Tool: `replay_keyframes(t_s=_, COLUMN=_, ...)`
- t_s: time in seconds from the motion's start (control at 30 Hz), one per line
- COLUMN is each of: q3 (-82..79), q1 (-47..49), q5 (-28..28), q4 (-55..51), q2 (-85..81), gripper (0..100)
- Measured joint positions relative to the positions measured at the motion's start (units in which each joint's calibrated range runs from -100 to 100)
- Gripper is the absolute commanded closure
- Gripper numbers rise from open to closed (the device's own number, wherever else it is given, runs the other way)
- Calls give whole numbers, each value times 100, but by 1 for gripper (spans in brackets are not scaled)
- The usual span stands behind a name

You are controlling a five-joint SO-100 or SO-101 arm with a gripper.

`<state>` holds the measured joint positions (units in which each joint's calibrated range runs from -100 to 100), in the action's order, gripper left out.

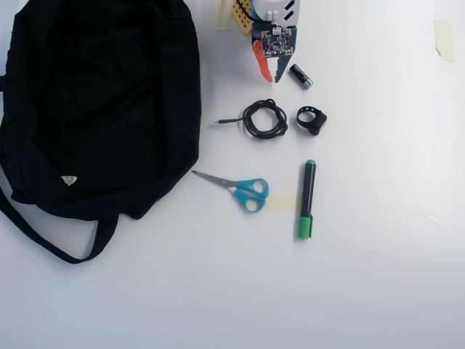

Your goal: Put the cable into the black bag

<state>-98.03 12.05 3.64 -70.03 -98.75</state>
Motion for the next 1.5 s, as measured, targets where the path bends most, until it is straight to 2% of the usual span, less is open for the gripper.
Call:
replay_keyframes(t_s=1.17, q3=0, q1=0, q5=5, q4=17, q2=0, gripper=98)
replay_keyframes(t_s=1.33, q3=71, q1=29, q5=10, q4=756, q2=116, gripper=98)
replay_keyframes(t_s=1.5, q3=574, q1=29, q5=10, q4=2121, q2=1096, gripper=98)
